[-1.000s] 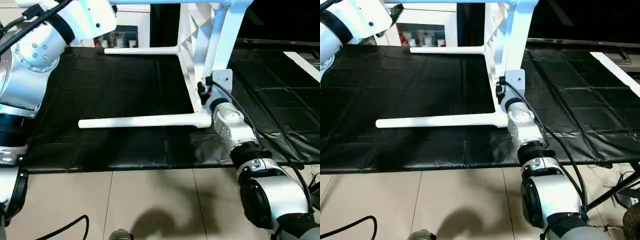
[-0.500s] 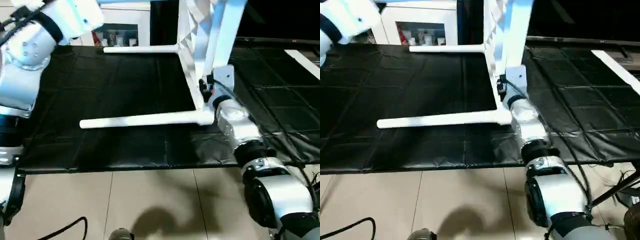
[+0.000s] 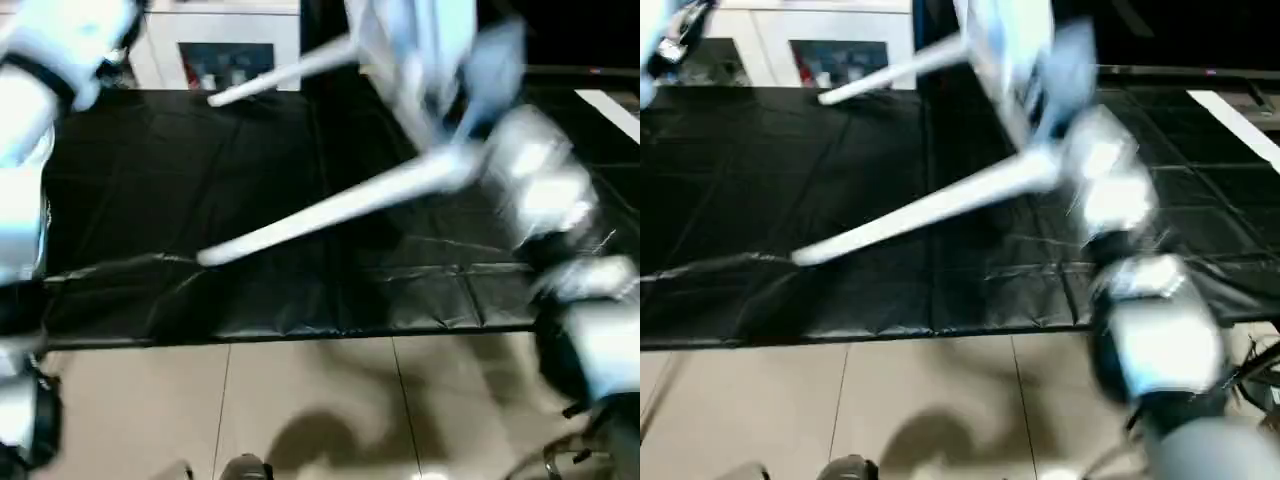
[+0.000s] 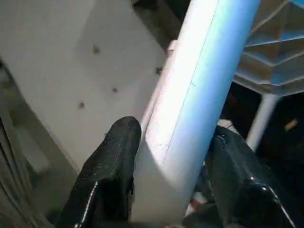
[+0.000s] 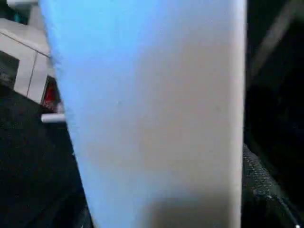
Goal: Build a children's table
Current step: Flip table
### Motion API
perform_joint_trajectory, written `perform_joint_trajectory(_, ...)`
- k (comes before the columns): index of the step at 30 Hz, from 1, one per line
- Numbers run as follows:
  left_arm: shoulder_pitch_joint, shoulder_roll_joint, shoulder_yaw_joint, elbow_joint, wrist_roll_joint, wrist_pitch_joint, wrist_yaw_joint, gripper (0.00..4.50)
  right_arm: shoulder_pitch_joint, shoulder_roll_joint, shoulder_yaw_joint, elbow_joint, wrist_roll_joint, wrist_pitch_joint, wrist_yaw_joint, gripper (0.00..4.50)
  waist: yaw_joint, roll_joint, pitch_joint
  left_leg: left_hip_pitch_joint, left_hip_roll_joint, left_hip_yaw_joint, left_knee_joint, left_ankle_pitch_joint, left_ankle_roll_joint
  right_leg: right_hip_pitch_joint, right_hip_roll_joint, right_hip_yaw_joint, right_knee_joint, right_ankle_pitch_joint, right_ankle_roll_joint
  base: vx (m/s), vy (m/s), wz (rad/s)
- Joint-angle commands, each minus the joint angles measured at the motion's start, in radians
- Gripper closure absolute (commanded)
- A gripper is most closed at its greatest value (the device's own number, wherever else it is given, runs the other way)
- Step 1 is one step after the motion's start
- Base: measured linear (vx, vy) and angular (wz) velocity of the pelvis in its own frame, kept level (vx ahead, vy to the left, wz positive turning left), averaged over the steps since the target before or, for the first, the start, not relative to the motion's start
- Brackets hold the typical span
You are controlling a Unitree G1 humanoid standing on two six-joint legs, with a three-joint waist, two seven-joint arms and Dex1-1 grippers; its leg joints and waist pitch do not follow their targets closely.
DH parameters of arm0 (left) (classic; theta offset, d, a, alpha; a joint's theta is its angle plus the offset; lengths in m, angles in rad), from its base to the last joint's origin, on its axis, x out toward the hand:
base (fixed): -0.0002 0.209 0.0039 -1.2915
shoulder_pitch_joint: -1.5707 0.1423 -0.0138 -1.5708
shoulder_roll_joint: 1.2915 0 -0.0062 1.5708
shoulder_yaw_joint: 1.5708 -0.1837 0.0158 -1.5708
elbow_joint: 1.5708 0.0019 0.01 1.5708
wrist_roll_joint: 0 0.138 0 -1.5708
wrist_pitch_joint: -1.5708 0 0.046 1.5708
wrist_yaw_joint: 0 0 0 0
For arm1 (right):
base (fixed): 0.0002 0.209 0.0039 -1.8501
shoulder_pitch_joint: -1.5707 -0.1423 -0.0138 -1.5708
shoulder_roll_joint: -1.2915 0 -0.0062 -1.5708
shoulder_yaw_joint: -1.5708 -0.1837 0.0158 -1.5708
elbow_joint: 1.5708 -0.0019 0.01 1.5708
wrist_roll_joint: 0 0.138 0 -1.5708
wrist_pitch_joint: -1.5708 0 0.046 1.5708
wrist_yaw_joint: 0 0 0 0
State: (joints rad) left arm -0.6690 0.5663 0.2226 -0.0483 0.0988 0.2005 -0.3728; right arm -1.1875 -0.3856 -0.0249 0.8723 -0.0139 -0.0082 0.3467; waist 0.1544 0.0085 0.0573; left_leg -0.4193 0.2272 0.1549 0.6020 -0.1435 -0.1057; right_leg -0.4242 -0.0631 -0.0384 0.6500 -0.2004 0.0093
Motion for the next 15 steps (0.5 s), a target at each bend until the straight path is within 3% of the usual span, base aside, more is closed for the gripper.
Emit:
perform_joint_trajectory(1, 0.1, -0.099, -0.031, 0.042, -0.117, 0.093, -0.007, 2.47, -0.101, -0.026, -0.057, -0.035, 0.076, -0.016, 0.064, 2.61, -0.006, -0.014, -0.082, 0.032, -0.013, 0.025, -0.044, -0.157, -0.012, 0.053, -0.039, 0.025, -0.053, -0.015, -0.211, 0.0, 0.0, 0.0)
perform_joint_trajectory(5, 0.152, -0.142, -0.048, 0.012, -0.114, 0.109, 0.006, 2.49, -0.108, -0.046, -0.024, -0.022, 0.071, 0.035, 0.173, 2.61, -0.003, -0.018, -0.074, 0.036, -0.01, 0.022, -0.051, -0.239, -0.015, 0.047, -0.041, 0.023, -0.067, -0.136, -0.181, 0.0, 0.0, 0.0)
perform_joint_trajectory(6, 0.155, -0.148, -0.049, 0.008, -0.113, 0.114, 0.007, 2.49, -0.106, -0.048, -0.017, -0.02, 0.067, 0.038, 0.185, 2.26, -0.003, -0.02, -0.073, 0.038, -0.01, 0.021, -0.052, -0.252, -0.018, 0.046, -0.041, 0.023, -0.068, -0.155, -0.174, 0.0, 0.0, 0.0)
perform_joint_trajectory(8, 0.153, -0.158, -0.047, 0.004, -0.112, 0.125, 0.008, 2.5, -0.105, -0.039, -0.01, -0.005, 0.062, 0.03, 0.193, 2.05, -0.004, -0.025, -0.065, 0.045, -0.013, 0.02, -0.058, -0.329, -0.03, 0.042, -0.046, 0.022, -0.081, -0.276, -0.146, 0.0, 0.0, 0.0)
perform_joint_trajectory(10, 0.138, -0.155, -0.039, 0.008, -0.113, 0.135, 0.004, 2.5, -0.109, -0.024, -0.014, 0.005, 0.064, 0.02, 0.2, 1.86, -0.006, -0.024, -0.066, 0.051, -0.014, 0.018, -0.06, -0.37, -0.031, 0.04, -0.049, 0.022, -0.085, -0.329, -0.127, 0.0, 0.0, 0.0)
perform_joint_trajectory(15, 0.123, -0.152, -0.034, 0.017, -0.112, 0.145, 0.005, 2.51, -0.117, -0.013, -0.026, 0.008, 0.069, -0.008, 0.193, 1.44, -0.012, -0.016, -0.068, 0.051, -0.014, 0.015, -0.063, -0.387, -0.033, 0.035, -0.049, 0.021, -0.089, -0.334, -0.129, 0.0, 0.0, 0.0)
